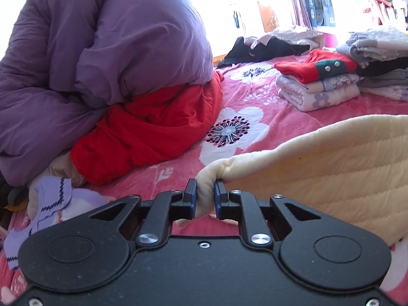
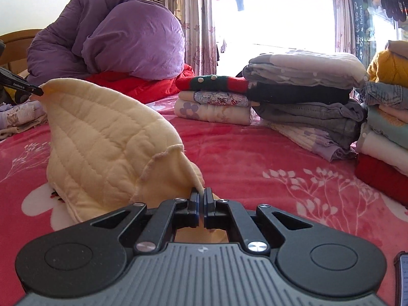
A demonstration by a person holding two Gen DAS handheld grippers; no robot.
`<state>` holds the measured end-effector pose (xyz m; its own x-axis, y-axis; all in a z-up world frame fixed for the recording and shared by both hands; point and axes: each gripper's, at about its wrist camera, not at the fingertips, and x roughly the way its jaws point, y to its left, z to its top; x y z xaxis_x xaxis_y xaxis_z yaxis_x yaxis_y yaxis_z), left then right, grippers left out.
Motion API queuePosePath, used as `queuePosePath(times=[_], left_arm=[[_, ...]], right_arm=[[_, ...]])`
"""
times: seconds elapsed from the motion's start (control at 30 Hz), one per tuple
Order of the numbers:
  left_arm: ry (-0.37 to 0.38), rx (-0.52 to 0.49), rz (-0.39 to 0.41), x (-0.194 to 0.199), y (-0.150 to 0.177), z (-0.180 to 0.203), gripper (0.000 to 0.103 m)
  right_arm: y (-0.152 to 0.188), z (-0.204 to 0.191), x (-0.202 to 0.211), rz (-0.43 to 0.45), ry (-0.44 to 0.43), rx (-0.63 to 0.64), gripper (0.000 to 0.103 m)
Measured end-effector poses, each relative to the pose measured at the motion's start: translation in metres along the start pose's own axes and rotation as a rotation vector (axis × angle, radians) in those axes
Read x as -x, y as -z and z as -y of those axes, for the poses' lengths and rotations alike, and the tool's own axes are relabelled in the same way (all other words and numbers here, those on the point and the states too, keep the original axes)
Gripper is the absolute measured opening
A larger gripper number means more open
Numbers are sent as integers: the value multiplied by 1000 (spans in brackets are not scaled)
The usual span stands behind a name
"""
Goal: Fold clothes
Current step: 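Grasp the cream garment's side with both grippers and fold it over its middle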
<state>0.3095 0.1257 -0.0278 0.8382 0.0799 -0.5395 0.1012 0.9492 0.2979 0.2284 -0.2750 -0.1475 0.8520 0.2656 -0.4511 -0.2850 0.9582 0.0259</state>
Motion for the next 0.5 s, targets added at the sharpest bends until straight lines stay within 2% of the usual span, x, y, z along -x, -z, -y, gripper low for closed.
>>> queuePosePath(times=[0.23, 0.5], left_arm=[[-15, 1, -85, -58, -23, 11, 12], [-8, 25, -212, -101, -30, 6, 12]], right_arm=[[-2, 9, -20, -34, -8, -58, 4], [-5, 12, -41, -76, -19, -77, 4]])
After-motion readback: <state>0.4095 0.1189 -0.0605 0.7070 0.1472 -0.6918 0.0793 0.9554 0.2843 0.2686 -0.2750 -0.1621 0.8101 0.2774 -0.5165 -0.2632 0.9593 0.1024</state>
